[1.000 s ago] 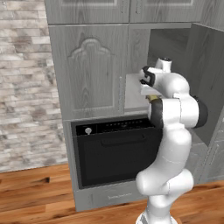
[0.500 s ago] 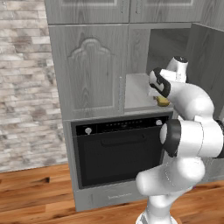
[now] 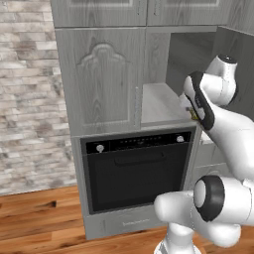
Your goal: Open the cabinet. Pick the sponge and place it next to the sink. Then close the cabinet.
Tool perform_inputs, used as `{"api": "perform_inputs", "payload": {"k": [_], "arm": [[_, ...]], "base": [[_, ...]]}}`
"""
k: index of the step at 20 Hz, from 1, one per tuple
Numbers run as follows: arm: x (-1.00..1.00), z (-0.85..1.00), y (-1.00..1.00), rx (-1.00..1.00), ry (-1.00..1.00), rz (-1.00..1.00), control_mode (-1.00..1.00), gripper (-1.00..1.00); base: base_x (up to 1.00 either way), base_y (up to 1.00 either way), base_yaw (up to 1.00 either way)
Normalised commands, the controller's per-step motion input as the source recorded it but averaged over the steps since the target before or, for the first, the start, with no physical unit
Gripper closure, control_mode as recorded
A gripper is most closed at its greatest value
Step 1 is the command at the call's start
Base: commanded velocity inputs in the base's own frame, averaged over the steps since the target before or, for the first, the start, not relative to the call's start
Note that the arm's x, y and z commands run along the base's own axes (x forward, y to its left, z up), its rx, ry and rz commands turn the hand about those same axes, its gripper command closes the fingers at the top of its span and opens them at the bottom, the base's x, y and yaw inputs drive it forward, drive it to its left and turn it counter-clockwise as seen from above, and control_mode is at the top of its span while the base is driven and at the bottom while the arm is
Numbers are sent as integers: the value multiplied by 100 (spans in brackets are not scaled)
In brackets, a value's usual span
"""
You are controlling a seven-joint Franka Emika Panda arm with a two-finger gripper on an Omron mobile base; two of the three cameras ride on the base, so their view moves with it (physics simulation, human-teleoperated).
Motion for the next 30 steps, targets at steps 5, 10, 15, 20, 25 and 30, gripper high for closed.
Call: {"api": "perform_inputs", "payload": {"k": [5, 10, 15, 20, 25, 30], "arm": [[-85, 75, 30, 0, 0, 0, -100, 100], [-76, 68, 40, 0, 0, 0, -100, 100], [-89, 67, 24, 0, 0, 0, -100, 100], [-79, 46, 48, 0, 0, 0, -100, 100], [-51, 21, 35, 1, -3, 2, -100, 100], [-27, 23, 3, 7, -5, 2, -100, 100]], "base": [[0, 0, 0], [0, 0, 0], [0, 0, 0], [0, 0, 0], [0, 0, 0], [0, 0, 0]]}}
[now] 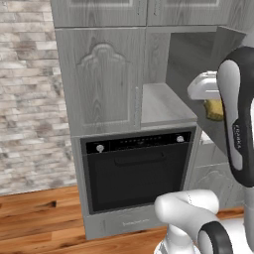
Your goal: Open the cabinet. Pick the sponge and place it next to the sink. Then close the cabinet.
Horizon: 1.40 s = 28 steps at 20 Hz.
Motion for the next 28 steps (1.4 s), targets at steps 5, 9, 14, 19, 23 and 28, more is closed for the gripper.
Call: {"api": "perform_inputs", "payload": {"k": [5, 9, 14, 19, 23, 28], "arm": [[-24, 26, 0, 11, -5, 0, -100, 100], [-37, 24, 0, 10, -4, 0, -100, 100], [-19, 2, 0, 1, 0, 0, -100, 100], [0, 0, 0, 0, 0, 2, -100, 100], [0, 0, 0, 0, 0, 0, -100, 100], [0, 0, 0, 0, 0, 0, -100, 100]], "base": [[0, 0, 0], [0, 0, 0], [0, 0, 0], [0, 0, 0], [0, 0, 0], [0, 0, 0]]}}
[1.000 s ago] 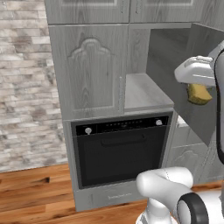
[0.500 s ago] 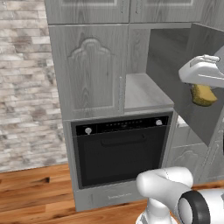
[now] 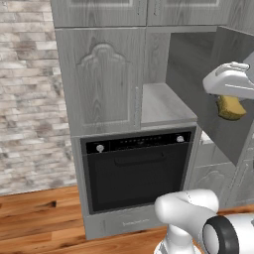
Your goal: Open the cabinet. Pick the sponge and place it next to the sink. Then close the cabinet.
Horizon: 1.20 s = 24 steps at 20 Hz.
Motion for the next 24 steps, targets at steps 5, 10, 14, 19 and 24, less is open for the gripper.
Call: {"api": "perform_inputs", "payload": {"k": [5, 10, 14, 19, 24], "arm": [[0, 0, 0, 0, 0, 0, 100, 100], [0, 0, 0, 0, 0, 0, 100, 100], [0, 0, 0, 0, 0, 0, 100, 100], [0, 0, 0, 0, 0, 0, 100, 100], [0, 0, 0, 0, 0, 0, 100, 100]], "base": [[-5, 0, -1], [-23, -3, -13], [-62, 0, -7], [-100, 1, -6], [-93, 23, -29]]}}
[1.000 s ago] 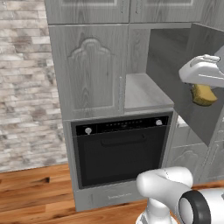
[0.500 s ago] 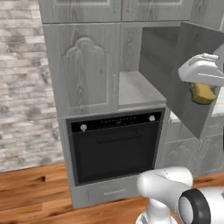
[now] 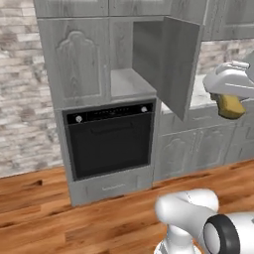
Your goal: Open the cabinet. Pick the sponge and place it next to the sink. Then close the cabinet.
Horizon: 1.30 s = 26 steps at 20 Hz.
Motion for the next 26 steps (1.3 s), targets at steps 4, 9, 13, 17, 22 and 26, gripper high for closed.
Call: {"api": "perform_inputs", "payload": {"k": [4, 9, 13, 17, 22, 26], "arm": [[0, 0, 0, 0, 0, 0, 100, 100], [0, 0, 0, 0, 0, 0, 100, 100], [0, 0, 0, 0, 0, 0, 100, 100], [0, 0, 0, 0, 0, 0, 100, 100], [0, 0, 0, 0, 0, 0, 100, 100], [0, 0, 0, 0, 0, 0, 100, 100]], "base": [[-90, 3, -63], [-47, 3, -81], [-1, 0, -90], [0, 0, -93], [7, -14, -87], [44, -21, -70]]}}
